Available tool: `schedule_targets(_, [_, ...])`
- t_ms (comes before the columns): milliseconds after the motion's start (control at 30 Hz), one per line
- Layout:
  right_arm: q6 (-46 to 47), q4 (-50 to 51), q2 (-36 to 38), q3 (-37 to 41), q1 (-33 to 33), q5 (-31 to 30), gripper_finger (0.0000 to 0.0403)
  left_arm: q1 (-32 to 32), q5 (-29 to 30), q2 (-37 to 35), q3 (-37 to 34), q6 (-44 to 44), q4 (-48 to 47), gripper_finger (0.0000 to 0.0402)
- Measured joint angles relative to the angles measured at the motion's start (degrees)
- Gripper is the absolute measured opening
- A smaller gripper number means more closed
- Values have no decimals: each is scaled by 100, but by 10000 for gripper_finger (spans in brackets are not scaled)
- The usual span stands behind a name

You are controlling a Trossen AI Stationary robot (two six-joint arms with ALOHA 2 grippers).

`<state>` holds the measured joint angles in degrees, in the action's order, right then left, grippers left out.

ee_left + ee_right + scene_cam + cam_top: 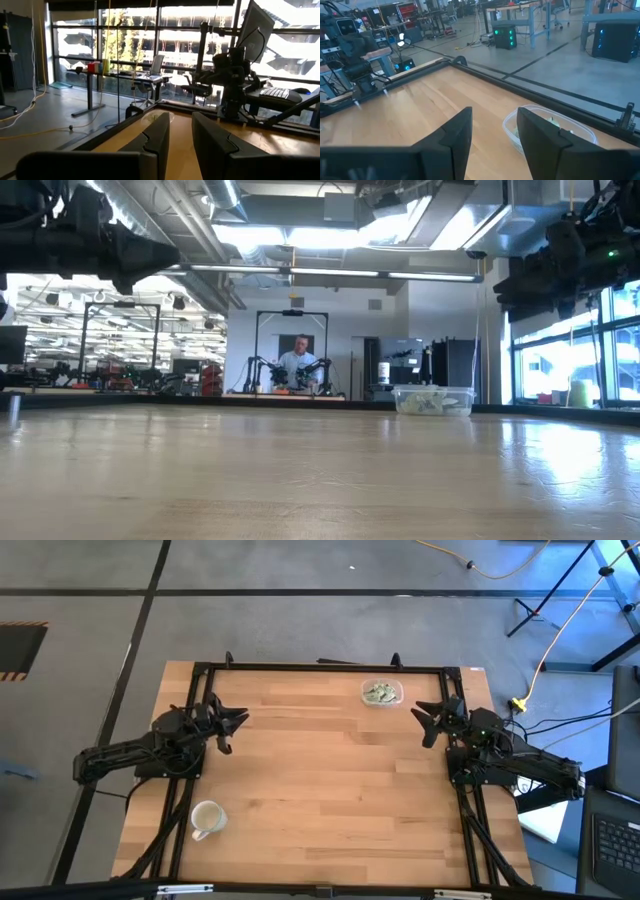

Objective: Pick and place Stevia / Truvia into bins
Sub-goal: Return to Home Position

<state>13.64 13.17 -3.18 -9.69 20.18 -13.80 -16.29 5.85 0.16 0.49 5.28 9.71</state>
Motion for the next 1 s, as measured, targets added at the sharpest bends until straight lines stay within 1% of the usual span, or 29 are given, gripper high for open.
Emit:
schedule_targets(167, [-109, 2, 0, 0, 0, 0, 159, 0, 62, -2, 0, -88, -297, 77])
schedule_targets(400, [-479, -12, -1, 4, 0, -57, 159, 0, 959, -2, 0, -307, -438, 77])
schedule_targets(533, [-707, -532, -2, 332, 1, -319, 159, 0, 1539, -2, 0, -464, -440, 77])
schedule_targets(700, [-922, -1670, -11, 916, 2, -301, 159, -2, 1730, -2, 0, -551, -438, 77])
schedule_targets(833, [-1094, -1862, 24, 931, 2, -315, 159, 0, 1832, -2, 0, -656, -437, 77])
schedule_targets(900, [-1103, -1848, 31, 931, 2, -323, 159, 0, 2039, -2, 0, -829, -443, 77])
schedule_targets(1000, [-1119, -1748, 34, 931, 2, -331, 159, 0, 2321, -2, 0, -862, -485, 77])
